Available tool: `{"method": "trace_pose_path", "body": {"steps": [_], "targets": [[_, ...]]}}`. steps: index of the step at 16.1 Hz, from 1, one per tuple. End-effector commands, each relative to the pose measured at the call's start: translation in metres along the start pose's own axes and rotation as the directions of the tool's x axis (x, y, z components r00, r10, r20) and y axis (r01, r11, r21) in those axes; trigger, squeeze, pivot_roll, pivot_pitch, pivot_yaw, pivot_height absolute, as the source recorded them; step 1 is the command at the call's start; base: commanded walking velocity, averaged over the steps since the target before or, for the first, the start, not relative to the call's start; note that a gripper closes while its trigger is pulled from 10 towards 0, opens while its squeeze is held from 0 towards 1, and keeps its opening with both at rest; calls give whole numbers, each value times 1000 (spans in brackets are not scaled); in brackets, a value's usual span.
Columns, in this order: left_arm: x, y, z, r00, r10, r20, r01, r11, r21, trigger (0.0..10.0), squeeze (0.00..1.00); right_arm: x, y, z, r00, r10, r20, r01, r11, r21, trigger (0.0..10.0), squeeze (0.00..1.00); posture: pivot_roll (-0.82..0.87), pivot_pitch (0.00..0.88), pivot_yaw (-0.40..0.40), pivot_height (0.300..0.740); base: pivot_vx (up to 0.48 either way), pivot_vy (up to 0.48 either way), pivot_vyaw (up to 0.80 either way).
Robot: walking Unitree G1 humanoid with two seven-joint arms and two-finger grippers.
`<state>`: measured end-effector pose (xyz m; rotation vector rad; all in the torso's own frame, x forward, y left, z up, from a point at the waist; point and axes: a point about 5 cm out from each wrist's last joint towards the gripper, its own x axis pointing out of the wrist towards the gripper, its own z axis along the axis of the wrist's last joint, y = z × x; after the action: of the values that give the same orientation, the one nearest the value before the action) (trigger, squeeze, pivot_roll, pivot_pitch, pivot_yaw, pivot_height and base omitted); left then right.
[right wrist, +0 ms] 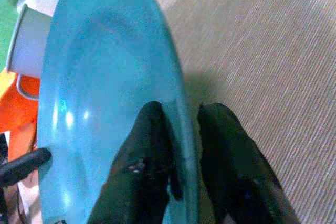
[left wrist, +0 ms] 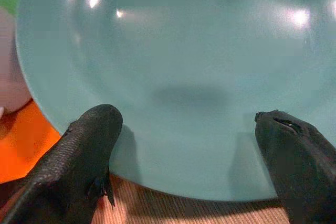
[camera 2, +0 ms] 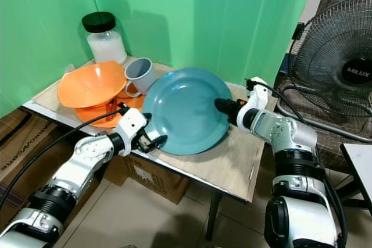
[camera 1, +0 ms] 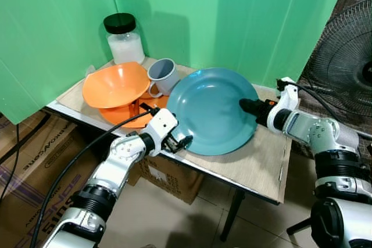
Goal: Setting the table
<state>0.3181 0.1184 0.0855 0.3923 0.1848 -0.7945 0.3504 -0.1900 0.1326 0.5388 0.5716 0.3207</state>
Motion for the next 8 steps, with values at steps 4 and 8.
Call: {"method": "trace_pose_path", "body": {"steps": [4, 8], "targets": [[-1, 3, -4, 1000, 0, -25, 0, 1000, -5, 10000, 0, -2, 1, 2, 1000, 11, 14, -11, 1000, -16, 0, 0, -131, 0, 57, 740, 0, 0, 0], [-1, 6, -2, 1000, 4, -13, -5, 1000, -1, 10000, 0, -2, 1, 3, 1000, 16, 19, -16, 1000, -13, 0, 0, -130, 0, 59, 740, 0, 0, 0]]}}
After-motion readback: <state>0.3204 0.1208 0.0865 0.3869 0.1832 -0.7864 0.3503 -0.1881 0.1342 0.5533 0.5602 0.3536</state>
